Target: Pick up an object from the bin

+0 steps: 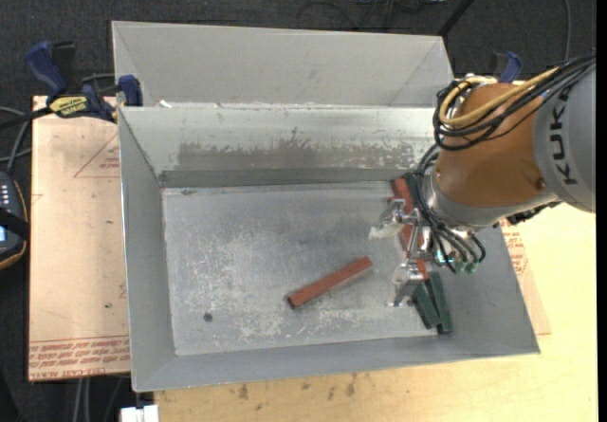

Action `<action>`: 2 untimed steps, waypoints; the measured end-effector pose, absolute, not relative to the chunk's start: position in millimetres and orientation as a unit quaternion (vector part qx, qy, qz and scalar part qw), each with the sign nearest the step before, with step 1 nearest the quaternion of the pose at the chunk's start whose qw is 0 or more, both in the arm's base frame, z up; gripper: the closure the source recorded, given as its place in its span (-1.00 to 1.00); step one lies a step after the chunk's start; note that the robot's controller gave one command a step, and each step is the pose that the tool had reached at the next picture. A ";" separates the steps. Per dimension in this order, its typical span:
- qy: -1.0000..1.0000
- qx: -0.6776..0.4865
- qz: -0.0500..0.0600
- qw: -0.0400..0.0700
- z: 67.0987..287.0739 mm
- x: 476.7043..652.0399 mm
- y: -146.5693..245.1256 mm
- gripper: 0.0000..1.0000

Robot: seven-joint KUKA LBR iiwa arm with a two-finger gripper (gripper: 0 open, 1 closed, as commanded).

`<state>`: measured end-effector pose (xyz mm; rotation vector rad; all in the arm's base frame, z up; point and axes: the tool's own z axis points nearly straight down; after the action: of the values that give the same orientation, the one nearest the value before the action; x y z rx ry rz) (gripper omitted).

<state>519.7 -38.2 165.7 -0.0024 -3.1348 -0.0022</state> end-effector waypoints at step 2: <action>-1.000 0.026 0.000 -0.004 116.4 541.6 -24.7 -1.00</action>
Offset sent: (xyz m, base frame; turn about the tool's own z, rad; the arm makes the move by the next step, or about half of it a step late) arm 0.0295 0.0215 -0.0844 -0.0868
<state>541.6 -24.7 116.4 0.0817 -3.1489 0.0001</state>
